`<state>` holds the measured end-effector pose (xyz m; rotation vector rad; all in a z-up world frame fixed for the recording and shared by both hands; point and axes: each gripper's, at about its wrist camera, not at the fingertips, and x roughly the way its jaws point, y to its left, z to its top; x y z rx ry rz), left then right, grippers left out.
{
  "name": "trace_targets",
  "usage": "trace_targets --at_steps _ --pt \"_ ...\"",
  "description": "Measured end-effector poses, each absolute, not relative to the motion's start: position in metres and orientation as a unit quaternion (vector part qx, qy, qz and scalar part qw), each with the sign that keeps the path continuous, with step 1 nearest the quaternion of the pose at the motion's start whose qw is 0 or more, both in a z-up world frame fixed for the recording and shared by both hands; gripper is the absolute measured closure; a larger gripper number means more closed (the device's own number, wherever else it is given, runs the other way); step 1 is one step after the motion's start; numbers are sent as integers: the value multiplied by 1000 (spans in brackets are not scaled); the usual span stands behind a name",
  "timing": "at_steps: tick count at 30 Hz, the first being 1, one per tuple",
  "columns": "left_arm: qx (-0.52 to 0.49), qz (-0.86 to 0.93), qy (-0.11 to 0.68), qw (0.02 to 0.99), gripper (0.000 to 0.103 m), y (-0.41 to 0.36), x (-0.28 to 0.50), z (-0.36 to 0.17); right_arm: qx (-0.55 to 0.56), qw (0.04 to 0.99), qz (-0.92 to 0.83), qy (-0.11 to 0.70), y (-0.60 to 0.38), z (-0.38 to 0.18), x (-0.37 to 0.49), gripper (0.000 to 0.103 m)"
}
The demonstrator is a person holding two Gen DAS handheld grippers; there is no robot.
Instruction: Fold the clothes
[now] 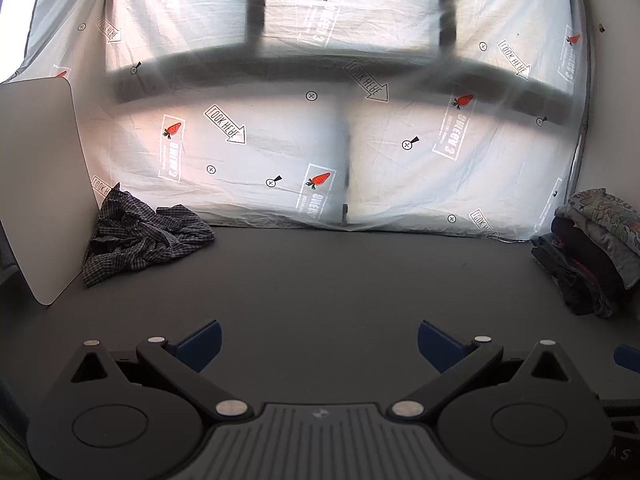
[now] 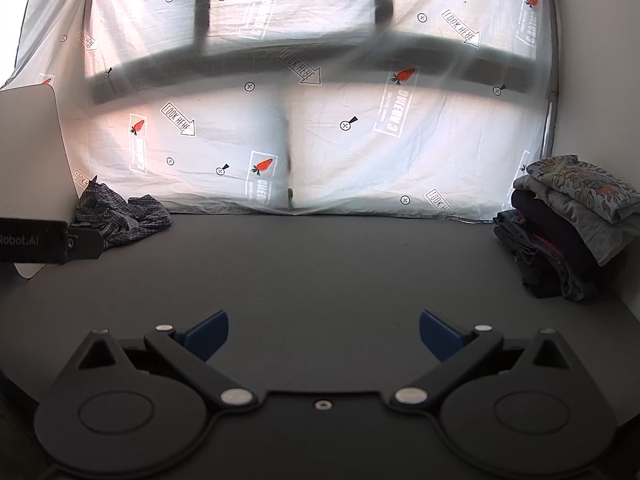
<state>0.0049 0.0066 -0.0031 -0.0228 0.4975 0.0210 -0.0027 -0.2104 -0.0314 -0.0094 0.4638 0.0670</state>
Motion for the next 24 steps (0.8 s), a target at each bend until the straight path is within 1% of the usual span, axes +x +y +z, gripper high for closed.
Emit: trace_targets --at_steps 24 --pt "-10 4 251 968 0 6 8 -3 -5 972 30 234 -209 -26 -1 0"
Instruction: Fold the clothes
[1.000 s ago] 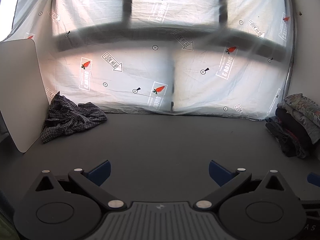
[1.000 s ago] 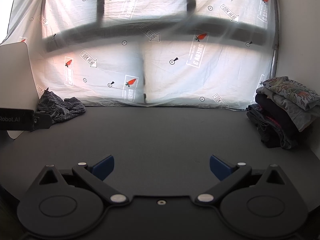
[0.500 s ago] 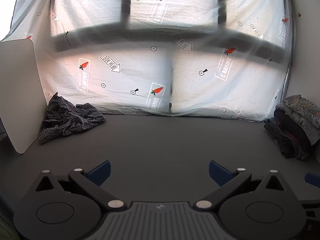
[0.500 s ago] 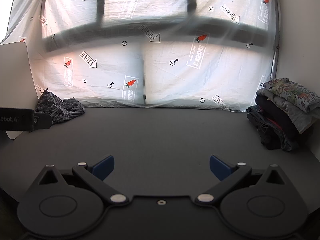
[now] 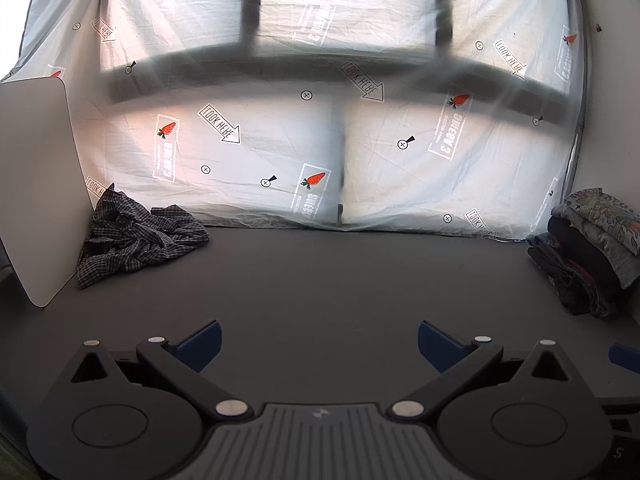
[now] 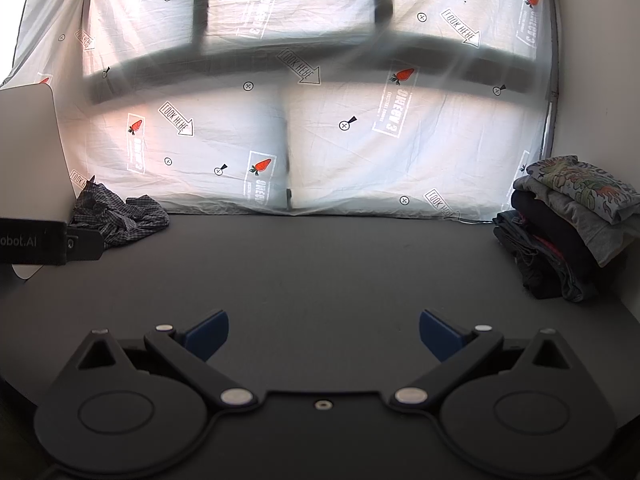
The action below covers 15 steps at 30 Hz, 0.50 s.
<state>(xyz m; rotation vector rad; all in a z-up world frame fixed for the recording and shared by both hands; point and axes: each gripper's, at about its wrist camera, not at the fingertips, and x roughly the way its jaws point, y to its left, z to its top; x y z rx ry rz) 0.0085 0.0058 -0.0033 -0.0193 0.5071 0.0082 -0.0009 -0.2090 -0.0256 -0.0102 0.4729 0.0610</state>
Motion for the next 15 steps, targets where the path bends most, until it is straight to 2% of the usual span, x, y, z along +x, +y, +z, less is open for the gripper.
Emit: trace_targets --at_steps 15 --pt "-10 2 254 967 0 6 9 -5 -4 971 27 237 -209 -23 1 0"
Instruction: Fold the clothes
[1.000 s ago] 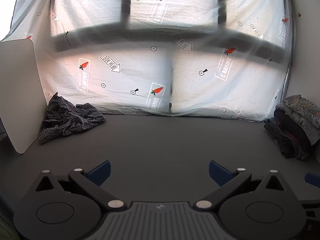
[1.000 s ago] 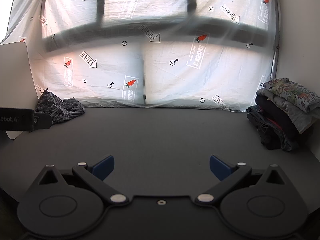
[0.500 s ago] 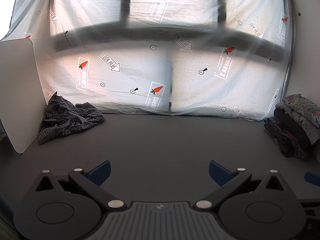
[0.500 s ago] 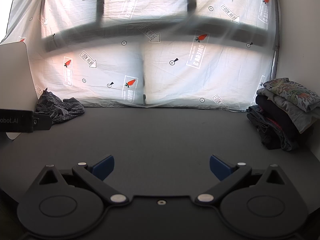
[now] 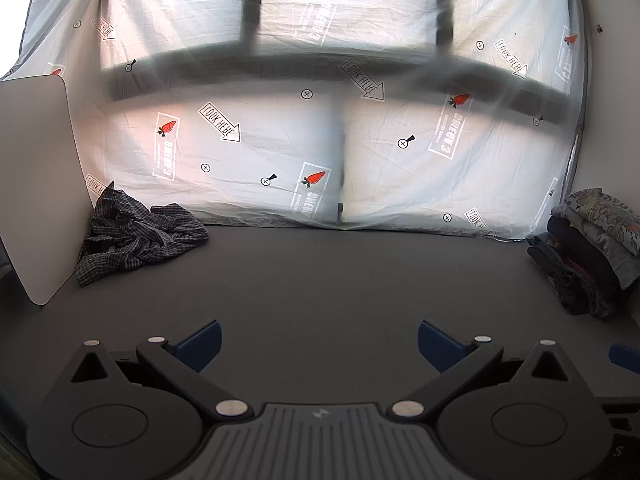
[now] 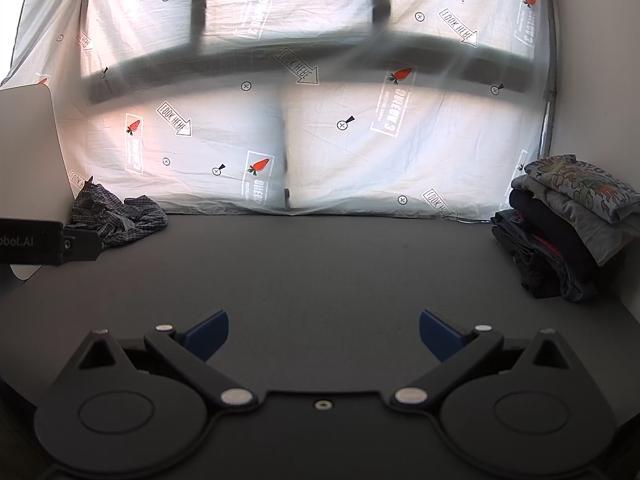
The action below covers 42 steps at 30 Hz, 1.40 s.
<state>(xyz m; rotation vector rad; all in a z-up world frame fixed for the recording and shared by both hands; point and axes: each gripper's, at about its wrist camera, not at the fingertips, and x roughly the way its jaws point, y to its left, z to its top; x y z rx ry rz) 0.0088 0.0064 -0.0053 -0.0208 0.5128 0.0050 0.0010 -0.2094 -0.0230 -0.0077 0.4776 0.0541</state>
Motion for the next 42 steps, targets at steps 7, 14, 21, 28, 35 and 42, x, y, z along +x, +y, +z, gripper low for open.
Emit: trace_targets --at_steps 7,14,21,28,35,42 --pt "-8 3 261 965 0 6 10 -8 0 970 25 241 -211 -24 5 0" --pt "-17 6 276 961 0 3 17 -18 -4 970 20 244 -214 -28 13 0" --pt "-77 -1 301 950 0 -8 43 -36 39 964 22 261 -242 -37 48 0" --pt "-73 23 333 940 0 -25 92 -34 120 950 31 285 -280 -55 125 0" --pt "-77 97 386 914 0 -11 145 -52 123 946 46 297 -279 -74 199 0" --pt "-116 148 429 884 0 38 173 -73 35 937 95 335 -232 -84 253 0"
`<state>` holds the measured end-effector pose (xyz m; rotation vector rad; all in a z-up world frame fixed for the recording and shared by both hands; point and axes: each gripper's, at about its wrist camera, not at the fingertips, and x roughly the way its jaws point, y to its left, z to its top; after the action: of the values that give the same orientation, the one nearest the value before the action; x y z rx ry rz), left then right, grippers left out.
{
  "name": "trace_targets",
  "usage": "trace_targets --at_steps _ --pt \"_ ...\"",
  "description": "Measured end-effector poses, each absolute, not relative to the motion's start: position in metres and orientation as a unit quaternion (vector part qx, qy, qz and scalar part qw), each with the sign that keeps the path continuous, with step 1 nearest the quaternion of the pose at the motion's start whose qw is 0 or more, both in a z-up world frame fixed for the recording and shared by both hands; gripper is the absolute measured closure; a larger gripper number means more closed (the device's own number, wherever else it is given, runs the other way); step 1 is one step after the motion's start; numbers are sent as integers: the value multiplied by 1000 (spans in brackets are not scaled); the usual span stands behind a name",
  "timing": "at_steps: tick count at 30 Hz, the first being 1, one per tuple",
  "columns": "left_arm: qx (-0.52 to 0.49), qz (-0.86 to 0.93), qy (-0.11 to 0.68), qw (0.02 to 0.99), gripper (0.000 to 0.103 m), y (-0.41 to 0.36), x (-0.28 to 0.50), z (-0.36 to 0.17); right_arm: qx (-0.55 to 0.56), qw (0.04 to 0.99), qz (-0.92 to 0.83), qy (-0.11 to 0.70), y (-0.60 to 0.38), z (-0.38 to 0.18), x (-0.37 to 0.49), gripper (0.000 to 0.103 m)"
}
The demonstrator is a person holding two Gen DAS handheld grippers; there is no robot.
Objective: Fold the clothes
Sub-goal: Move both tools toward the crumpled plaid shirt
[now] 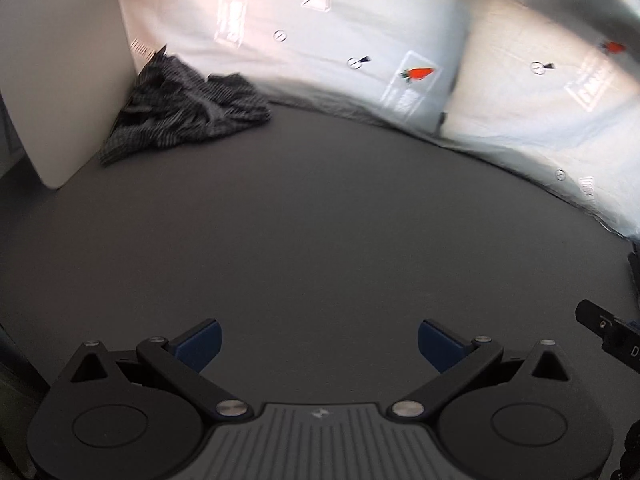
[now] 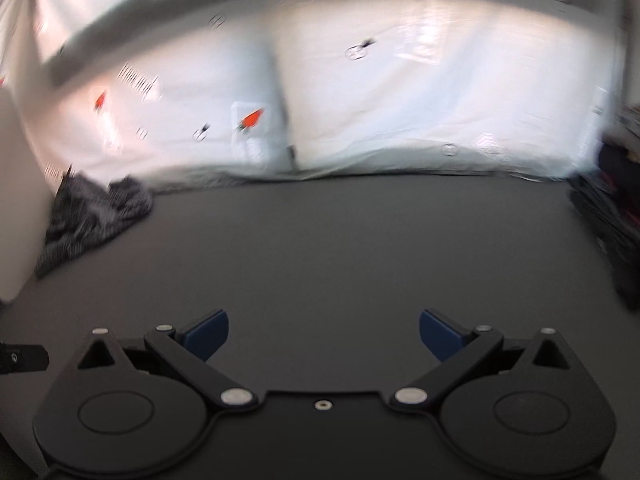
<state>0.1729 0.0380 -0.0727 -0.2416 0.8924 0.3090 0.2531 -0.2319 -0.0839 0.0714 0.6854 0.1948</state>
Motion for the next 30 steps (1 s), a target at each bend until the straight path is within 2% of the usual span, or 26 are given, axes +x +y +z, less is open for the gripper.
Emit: trace_targets --at_steps 8,17,19,21,23,26,30 --pt "-170 172 449 861 0 135 239 -101 11 927 131 352 -142 -90 323 0" --pt "-266 187 457 828 0 297 337 -153 -29 915 146 374 -3 -116 442 4" --pt "-271 187 453 828 0 331 359 -164 -40 912 150 380 32 -127 472 8" --pt "-268 190 447 832 0 362 379 -173 -50 910 152 382 65 -135 503 16" --pt "-261 198 444 834 0 392 402 -183 -56 910 163 376 98 -144 526 17" --pt "-262 220 430 835 3 425 431 -198 -55 906 191 373 142 -159 558 27" --pt "-290 253 392 835 18 469 455 -213 -42 897 230 374 194 -180 590 43"
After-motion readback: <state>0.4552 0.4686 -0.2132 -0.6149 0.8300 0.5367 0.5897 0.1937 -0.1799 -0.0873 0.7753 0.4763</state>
